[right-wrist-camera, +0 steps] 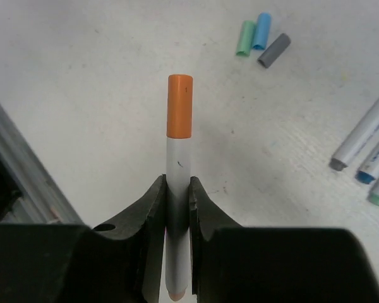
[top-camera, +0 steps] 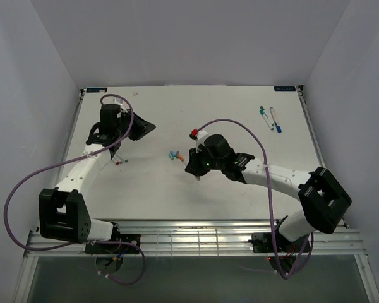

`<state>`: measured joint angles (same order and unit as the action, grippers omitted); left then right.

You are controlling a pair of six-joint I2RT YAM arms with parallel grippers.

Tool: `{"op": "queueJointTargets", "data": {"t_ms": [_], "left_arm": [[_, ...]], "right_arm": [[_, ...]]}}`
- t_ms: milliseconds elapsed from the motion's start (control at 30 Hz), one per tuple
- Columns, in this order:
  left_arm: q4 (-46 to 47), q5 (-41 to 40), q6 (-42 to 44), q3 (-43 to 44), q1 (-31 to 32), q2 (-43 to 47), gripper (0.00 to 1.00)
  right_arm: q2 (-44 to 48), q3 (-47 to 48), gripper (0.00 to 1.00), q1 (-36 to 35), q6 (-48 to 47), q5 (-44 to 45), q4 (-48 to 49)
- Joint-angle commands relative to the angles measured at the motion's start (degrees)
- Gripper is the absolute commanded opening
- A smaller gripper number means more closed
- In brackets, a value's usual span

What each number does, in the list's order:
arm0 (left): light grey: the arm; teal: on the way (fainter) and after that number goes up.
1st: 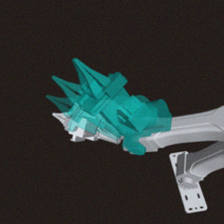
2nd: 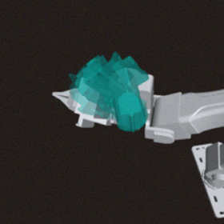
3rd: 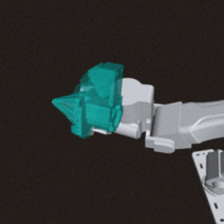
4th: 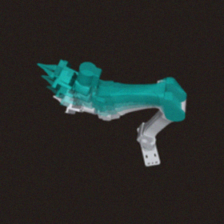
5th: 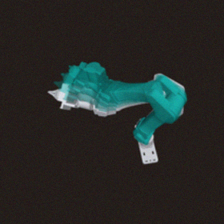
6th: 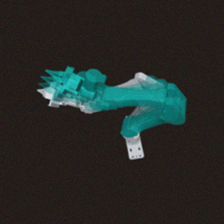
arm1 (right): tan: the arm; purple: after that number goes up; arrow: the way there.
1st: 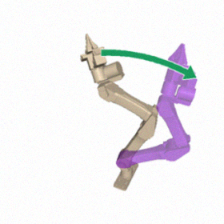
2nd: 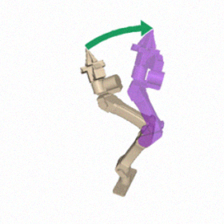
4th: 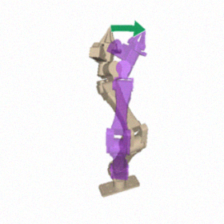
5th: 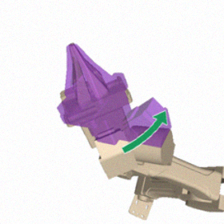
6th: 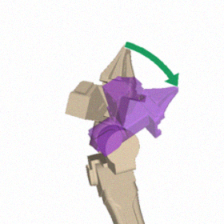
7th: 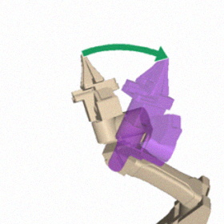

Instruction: Open the pen caps

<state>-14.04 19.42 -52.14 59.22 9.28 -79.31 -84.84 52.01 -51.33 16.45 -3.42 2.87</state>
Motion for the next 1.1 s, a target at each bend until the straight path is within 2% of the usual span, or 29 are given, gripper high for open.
{"op": "queueJointTargets", "data": {"t_ms": [0, 100, 133, 167, 200, 267, 467, 533, 600, 833, 867, 1067], "left_arm": [[7.0, 2.4, 3.2, -3.0, 0.7, 5.3, 0.0], [5.4, 6.2, 7.2, -3.3, 0.7, 5.2, 0.0], [4.1, 8.1, 8.3, -2.5, 0.7, 4.3, 0.1], [3.1, 8.9, 8.3, -2.5, 0.7, 3.8, 0.4], [2.9, 9.5, 8.1, -2.9, 0.9, 3.5, 0.55], [2.2, 9.4, 7.8, -4.5, 2.0, 3.6, 0.77], [2.1, 7.8, 6.4, -9.0, 3.7, 4.9, 0.96], [2.4, 7.7, 5.3, -9.7, 4.2, 5.2, 0.96], [3.0, 8.6, 4.3, -10.2, 4.8, 5.4, 0.92], [4.5, 10.5, 0.8, -11.3, 5.7, 6.6, 0.68], [5.5, 11.0, 0.4, -11.6, 5.8, 6.6, 0.61], [6.7, 12.1, -1.2, -12.7, 6.5, 5.7, 0.52]], "right_arm": [[2.0, 1.2, 0.08, 1.7, 6.0, -22.1, 9.0], [0.9, 3.3, 0.08, 1.9, 5.9, -22.7, 6.9], [0.6, 3.8, 0.08, 1.9, 5.8, -22.3, 6.9], [0.6, 4.0, 0.08, 2.1, 5.6, -21.3, 6.9], [-0.1, 4.2, 0.08, 2.1, 5.7, -21.3, 6.9], [-0.9, 5.0, 0.08, 2.5, 5.9, -20.9, 7.4], [-3.3, 7.0, 0.08, 2.9, 7.8, -20.0, 9.5], [-4.2, 7.7, 0.08, 3.2, 7.9, -19.6, 9.6], [-5.5, 8.5, 0.08, 3.6, 8.3, -19.6, 10.1], [-8.1, 9.9, 0.08, 4.0, 9.2, -19.7, 11.4], [-8.5, 10.0, 0.08, 4.1, 9.3, -19.6, 11.5], [-10.0, 10.6, 0.08, 4.6, 9.7, -18.9, 12.1]]}}
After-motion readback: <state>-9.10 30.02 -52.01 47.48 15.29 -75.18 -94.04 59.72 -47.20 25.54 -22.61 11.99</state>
